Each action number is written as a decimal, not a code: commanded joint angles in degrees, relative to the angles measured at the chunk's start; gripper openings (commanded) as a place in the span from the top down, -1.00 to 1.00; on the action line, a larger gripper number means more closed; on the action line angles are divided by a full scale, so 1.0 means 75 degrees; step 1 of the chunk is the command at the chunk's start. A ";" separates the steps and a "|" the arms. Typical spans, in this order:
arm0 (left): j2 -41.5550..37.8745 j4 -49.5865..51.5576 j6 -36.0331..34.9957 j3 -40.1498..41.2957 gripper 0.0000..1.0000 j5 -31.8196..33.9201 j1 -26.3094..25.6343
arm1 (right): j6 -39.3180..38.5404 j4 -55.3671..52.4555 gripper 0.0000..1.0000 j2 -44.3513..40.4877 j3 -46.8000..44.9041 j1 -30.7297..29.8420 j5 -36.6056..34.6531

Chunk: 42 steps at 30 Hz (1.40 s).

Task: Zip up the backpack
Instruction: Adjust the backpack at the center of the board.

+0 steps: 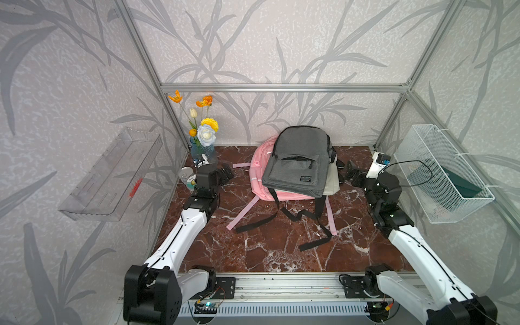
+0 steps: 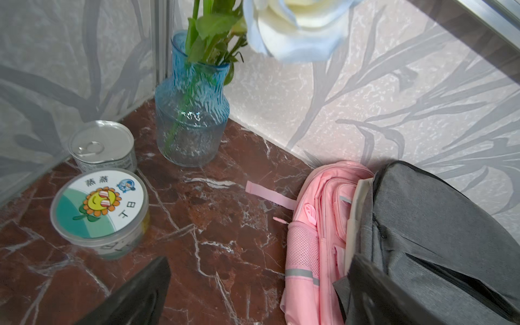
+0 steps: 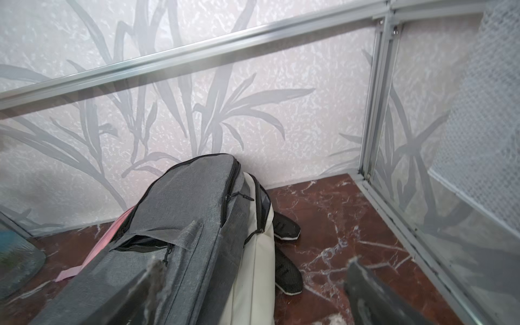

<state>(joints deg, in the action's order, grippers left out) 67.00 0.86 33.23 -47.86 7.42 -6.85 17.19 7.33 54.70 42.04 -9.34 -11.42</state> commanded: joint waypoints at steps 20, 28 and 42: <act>0.5562 0.2318 -0.0146 -0.5163 -0.51 -0.3062 -0.2081 | 0.1635 -0.2243 -0.75 0.4710 0.3315 -0.0207 0.2799; 0.6850 0.2990 -0.0054 -0.6320 -0.02 -0.3618 -0.2186 | 0.1725 -0.2291 -0.24 0.5672 0.3806 -0.0608 0.3447; 0.5568 0.3594 -0.0458 -0.5763 0.34 -0.3200 -0.1758 | 0.1854 -0.1974 0.08 0.3944 0.2590 -0.3931 0.1877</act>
<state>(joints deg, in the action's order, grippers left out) 114.45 27.38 29.69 -94.13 -14.35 -19.16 30.50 -9.39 86.19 62.15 -33.80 3.49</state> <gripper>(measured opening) 0.328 0.462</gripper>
